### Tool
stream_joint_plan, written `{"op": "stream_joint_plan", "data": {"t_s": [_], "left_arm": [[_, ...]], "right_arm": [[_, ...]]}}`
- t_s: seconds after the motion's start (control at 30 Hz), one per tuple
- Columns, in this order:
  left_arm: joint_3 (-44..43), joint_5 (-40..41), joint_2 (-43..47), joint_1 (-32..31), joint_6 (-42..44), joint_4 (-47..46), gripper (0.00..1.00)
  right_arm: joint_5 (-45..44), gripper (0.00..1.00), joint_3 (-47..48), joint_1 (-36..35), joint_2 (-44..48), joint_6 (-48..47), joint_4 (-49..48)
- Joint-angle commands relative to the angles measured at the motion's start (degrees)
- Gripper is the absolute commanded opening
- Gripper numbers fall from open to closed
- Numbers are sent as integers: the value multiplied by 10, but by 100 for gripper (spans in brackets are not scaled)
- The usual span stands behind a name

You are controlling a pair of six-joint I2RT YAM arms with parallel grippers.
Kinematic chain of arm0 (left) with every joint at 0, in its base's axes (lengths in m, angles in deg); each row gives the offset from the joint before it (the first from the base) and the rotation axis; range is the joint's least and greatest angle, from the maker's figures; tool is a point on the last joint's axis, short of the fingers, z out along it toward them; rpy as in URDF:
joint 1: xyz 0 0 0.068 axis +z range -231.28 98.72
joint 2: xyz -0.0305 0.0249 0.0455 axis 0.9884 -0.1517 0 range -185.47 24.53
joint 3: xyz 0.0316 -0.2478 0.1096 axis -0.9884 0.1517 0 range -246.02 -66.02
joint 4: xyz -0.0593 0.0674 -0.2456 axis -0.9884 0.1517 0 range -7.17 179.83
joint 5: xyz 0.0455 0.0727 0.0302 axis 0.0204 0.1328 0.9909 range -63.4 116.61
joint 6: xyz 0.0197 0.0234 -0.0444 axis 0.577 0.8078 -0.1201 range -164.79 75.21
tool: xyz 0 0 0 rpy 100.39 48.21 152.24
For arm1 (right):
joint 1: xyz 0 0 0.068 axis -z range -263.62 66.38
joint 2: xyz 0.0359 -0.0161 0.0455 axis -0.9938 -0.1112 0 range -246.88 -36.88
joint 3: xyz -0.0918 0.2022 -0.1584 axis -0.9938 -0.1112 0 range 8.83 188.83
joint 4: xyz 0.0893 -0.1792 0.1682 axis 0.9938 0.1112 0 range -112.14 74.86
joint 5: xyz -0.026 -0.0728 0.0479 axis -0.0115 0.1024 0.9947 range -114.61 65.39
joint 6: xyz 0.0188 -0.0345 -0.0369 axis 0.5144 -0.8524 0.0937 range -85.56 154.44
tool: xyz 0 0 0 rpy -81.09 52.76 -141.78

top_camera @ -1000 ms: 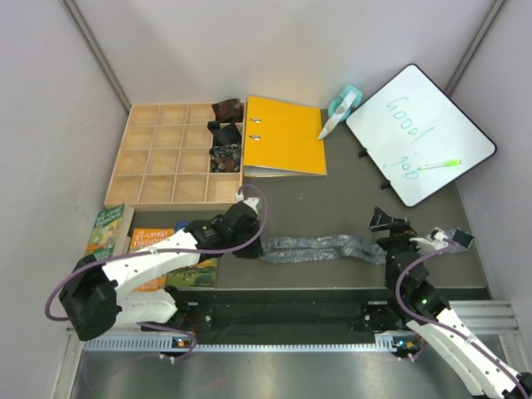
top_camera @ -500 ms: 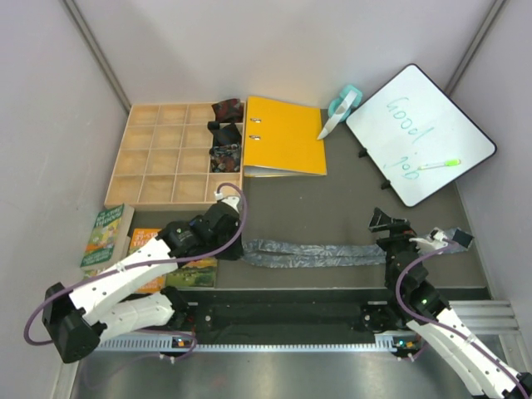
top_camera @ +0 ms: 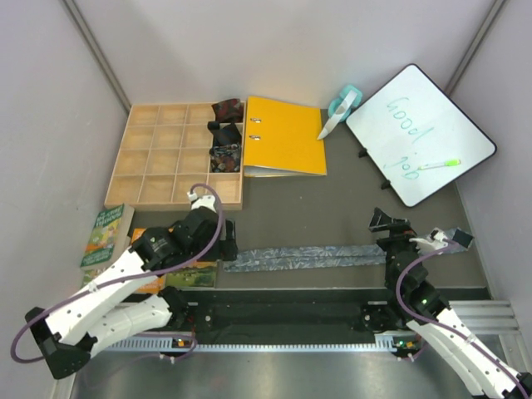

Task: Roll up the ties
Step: Flatten out the tie at the center of the board.

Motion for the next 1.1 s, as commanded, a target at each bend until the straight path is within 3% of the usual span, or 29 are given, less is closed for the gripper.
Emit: {"op": "stream_joint_plan", "data": {"t_s": [0.0, 0.2, 0.23, 0.4, 0.57, 0.73, 1.07], "left_arm": [[-18, 41, -62, 3, -7, -35, 96], [-63, 14, -228, 28, 61, -137, 72], [-74, -5, -254, 37, 71, -158, 64], [-157, -88, -441, 57, 122, -179, 42], [-210, -102, -554, 57, 135, -175, 38], [-187, -150, -572, 56, 134, -175, 27], [-117, -243, -491, 55, 134, -156, 22]], "right_arm": [[-7, 99, -59, -5, 58, 5, 5], [-5, 99, -60, -5, 58, 0, -1], [-3, 99, -60, -5, 59, 0, -2], [-2, 99, -61, -5, 59, -4, -4], [-3, 99, -61, -4, 58, -3, -5], [-2, 99, -61, -5, 58, -4, -5], [-3, 99, -61, -5, 58, -3, -6]]}}
